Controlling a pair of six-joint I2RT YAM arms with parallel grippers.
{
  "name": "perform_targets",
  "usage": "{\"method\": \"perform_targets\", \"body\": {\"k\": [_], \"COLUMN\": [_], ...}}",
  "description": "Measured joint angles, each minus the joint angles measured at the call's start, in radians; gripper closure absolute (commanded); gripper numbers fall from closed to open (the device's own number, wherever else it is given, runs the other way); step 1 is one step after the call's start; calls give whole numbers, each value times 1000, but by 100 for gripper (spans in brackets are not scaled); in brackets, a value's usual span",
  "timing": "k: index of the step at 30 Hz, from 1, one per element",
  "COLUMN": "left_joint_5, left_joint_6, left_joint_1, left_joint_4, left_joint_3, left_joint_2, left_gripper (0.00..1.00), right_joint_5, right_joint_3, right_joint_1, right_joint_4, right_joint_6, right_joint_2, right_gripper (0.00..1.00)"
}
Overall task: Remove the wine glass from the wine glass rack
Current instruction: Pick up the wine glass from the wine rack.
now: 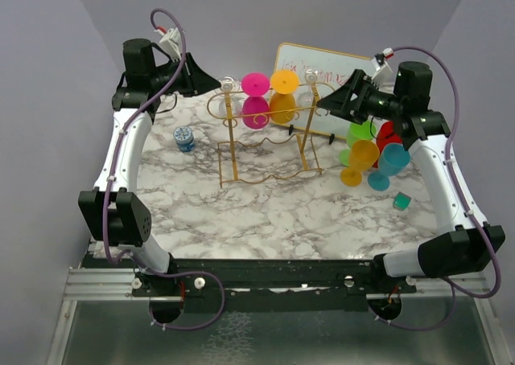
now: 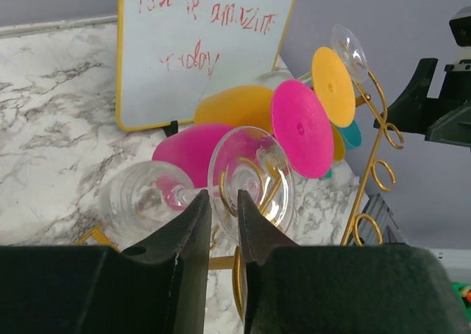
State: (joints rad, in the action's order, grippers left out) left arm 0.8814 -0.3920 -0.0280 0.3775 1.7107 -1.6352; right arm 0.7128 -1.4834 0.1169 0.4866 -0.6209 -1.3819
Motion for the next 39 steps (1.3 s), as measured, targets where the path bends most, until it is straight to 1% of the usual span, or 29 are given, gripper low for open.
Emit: {"method": "perform_targets", "body": {"k": [2, 6, 13, 23, 25, 31, 39], "left_joint_5": [5, 5, 8, 10, 13, 42, 69], "left_joint_6": [-1, 0, -8, -66, -88, -204, -302], "left_joint_1": [0, 0, 0, 0, 2, 22, 67], "left_joint_4": [-1, 5, 5, -32, -53, -212, -312], "left_joint_3": [3, 23, 68, 69, 64, -8, -44], "left_joint_2": [0, -2, -3, -37, -38, -38, -38], "left_gripper": [83, 100, 100, 100, 100, 100, 100], "right_joint_5": [0, 0, 3, 5, 5, 7, 7], "right_joint_3": [0, 11, 24, 55, 59, 63, 75], "right_joint_1": [0, 0, 0, 0, 0, 0, 0], "right_joint_4": [0, -8, -16, -29, -30, -30, -38], "right_joint_6": [0, -4, -9, -19, -19, -20, -32], "right_joint_2": [0, 2, 3, 26, 27, 28, 32], "right_gripper": [18, 18, 18, 18, 18, 18, 18]}}
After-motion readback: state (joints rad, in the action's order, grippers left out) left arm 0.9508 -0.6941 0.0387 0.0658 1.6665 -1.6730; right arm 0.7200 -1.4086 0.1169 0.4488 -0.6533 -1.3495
